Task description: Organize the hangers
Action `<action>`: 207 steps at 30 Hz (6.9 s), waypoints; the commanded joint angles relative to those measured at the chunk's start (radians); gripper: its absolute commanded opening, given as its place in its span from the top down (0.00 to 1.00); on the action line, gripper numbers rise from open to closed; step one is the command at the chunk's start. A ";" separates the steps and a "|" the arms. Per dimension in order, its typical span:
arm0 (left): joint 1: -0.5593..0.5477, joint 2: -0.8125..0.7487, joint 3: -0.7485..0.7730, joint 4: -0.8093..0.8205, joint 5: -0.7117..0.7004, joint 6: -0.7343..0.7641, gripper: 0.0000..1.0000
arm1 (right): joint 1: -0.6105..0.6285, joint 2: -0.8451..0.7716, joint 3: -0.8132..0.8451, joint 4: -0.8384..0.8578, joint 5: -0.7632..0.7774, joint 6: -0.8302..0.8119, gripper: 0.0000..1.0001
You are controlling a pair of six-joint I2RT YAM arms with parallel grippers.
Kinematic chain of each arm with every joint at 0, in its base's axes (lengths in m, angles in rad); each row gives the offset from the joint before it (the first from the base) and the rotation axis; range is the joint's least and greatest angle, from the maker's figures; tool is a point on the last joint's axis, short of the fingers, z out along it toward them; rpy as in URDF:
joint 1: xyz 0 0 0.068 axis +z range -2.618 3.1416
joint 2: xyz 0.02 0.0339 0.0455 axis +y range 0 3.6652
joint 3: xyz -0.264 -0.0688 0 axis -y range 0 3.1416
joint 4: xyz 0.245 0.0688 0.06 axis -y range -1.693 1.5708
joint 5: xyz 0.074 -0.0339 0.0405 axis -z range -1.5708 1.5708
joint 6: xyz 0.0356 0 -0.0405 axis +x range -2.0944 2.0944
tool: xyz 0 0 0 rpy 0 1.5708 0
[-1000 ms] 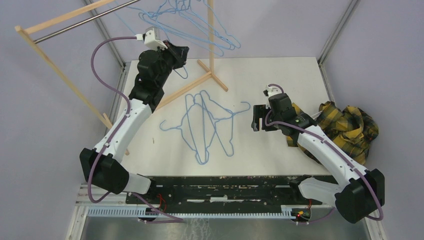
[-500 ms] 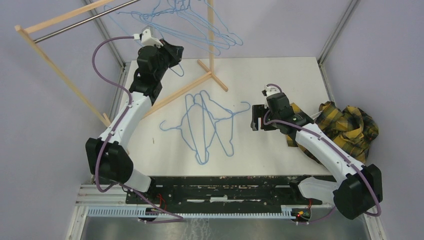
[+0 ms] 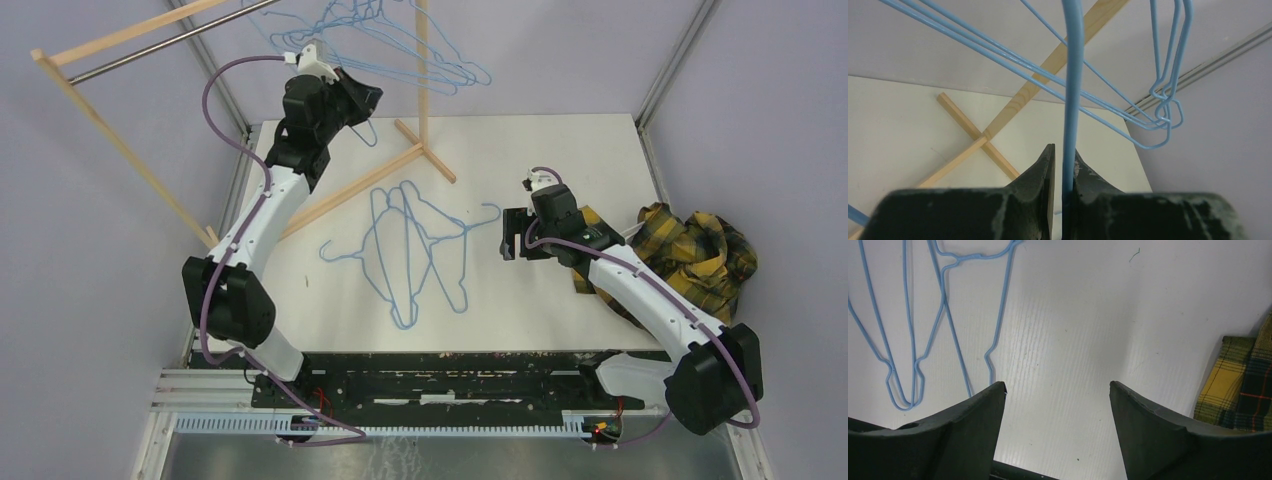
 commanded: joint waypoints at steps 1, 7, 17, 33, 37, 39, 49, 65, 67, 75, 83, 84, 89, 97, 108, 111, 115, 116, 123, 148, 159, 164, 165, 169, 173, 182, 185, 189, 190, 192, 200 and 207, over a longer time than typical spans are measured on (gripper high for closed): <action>-0.001 0.039 0.078 -0.090 0.080 -0.030 0.97 | 0.000 0.002 0.012 0.046 0.003 0.012 0.16; -0.001 0.039 0.085 -0.082 0.113 -0.032 0.65 | 0.001 -0.013 0.006 0.037 0.012 0.006 0.13; 0.000 -0.065 0.068 -0.124 0.068 0.022 0.18 | 0.000 -0.013 -0.005 0.043 -0.004 0.005 0.13; 0.020 -0.328 -0.090 -0.262 -0.080 0.180 0.01 | 0.001 0.051 -0.027 0.067 -0.044 0.024 0.13; 0.025 -0.419 -0.194 -0.284 -0.107 0.186 0.01 | 0.002 0.123 -0.026 0.104 -0.104 0.049 0.22; 0.026 -0.462 -0.249 -0.296 -0.106 0.184 0.01 | 0.007 0.170 -0.014 0.122 -0.123 0.050 0.25; 0.026 -0.660 -0.526 -0.354 -0.099 0.170 0.04 | 0.059 0.418 0.188 0.154 -0.190 0.059 0.38; 0.025 -0.761 -0.793 -0.328 -0.086 0.099 0.10 | 0.299 0.682 0.453 0.128 -0.137 0.103 0.40; 0.026 -0.763 -0.793 -0.328 -0.079 0.099 0.10 | 0.299 0.703 0.460 0.141 -0.099 0.111 0.40; 0.025 -0.772 -0.803 -0.325 -0.061 0.097 0.11 | 0.298 0.806 0.534 0.143 0.016 0.141 0.43; 0.025 -0.788 -0.827 -0.319 -0.042 0.102 0.12 | 0.284 0.875 0.593 0.144 0.041 0.148 0.50; 0.025 -0.789 -0.831 -0.319 -0.041 0.102 0.12 | 0.282 0.882 0.595 0.146 0.041 0.148 0.52; 0.024 -0.790 -0.843 -0.313 -0.025 0.107 0.13 | 0.281 0.907 0.605 0.141 0.059 0.143 0.64; 0.025 -0.788 -0.874 -0.298 0.049 0.139 0.23 | 0.272 0.910 0.568 0.163 0.073 0.150 0.99; -0.028 -0.780 -0.951 -0.197 0.121 0.117 0.29 | 0.271 0.650 0.452 0.197 0.127 0.157 0.99; -0.107 -0.749 -0.946 -0.171 0.053 0.106 0.30 | 0.271 0.606 0.448 0.190 0.121 0.155 0.99; -0.287 -0.669 -0.916 -0.119 -0.074 0.082 0.30 | 0.272 0.584 0.444 0.189 0.093 0.157 0.99; -0.320 -0.650 -0.912 -0.098 -0.101 0.072 0.30 | 0.271 0.582 0.440 0.191 0.085 0.159 0.99; -0.466 -0.520 -0.918 0.026 -0.204 0.040 0.31 | 0.271 0.579 0.427 0.201 0.021 0.167 0.99; -0.641 -0.212 -0.873 0.248 -0.334 -0.020 0.39 | 0.273 0.531 0.434 0.186 -0.087 0.155 0.99; -0.643 -0.190 -0.883 0.260 -0.349 -0.010 0.58 | 0.275 0.503 0.432 0.184 -0.117 0.157 0.99; -0.643 -0.173 -0.883 0.275 -0.336 -0.011 0.75 | 0.277 0.500 0.432 0.172 -0.121 0.152 0.99; -0.643 -0.171 -0.883 0.277 -0.333 -0.011 0.82 | 0.277 0.498 0.431 0.170 -0.118 0.149 0.99; -0.643 -0.179 -0.893 0.284 -0.329 -0.003 0.97 | 0.277 0.494 0.427 0.155 -0.110 0.138 0.99; -0.644 -0.204 -0.910 0.266 -0.351 0.003 0.97 | 0.276 0.481 0.411 0.156 -0.096 0.132 0.99; -0.643 -0.215 -0.920 0.204 -0.365 -0.002 0.97 | 0.261 0.504 0.352 0.118 0.007 0.129 0.58; -0.644 -0.217 -0.923 0.202 -0.364 -0.003 0.97 | 0.245 0.529 0.314 0.147 0.004 0.148 0.56; -0.644 -0.229 -0.927 0.192 -0.369 -0.004 0.97 | 0.223 0.574 0.296 0.168 -0.017 0.156 0.55; -0.643 -0.232 -0.931 0.190 -0.372 -0.004 0.97 | 0.220 0.586 0.296 0.171 -0.020 0.156 0.56; -0.643 -0.239 -0.936 0.187 -0.377 -0.004 0.97 | 0.213 0.612 0.294 0.180 -0.030 0.156 0.58; -0.643 -0.253 -0.951 0.176 -0.385 -0.004 0.97 | 0.200 0.664 0.290 0.206 -0.037 0.156 0.61; -0.643 -0.271 -0.952 0.153 -0.391 0.000 0.97 | 0.180 0.727 0.302 0.231 -0.052 0.151 0.70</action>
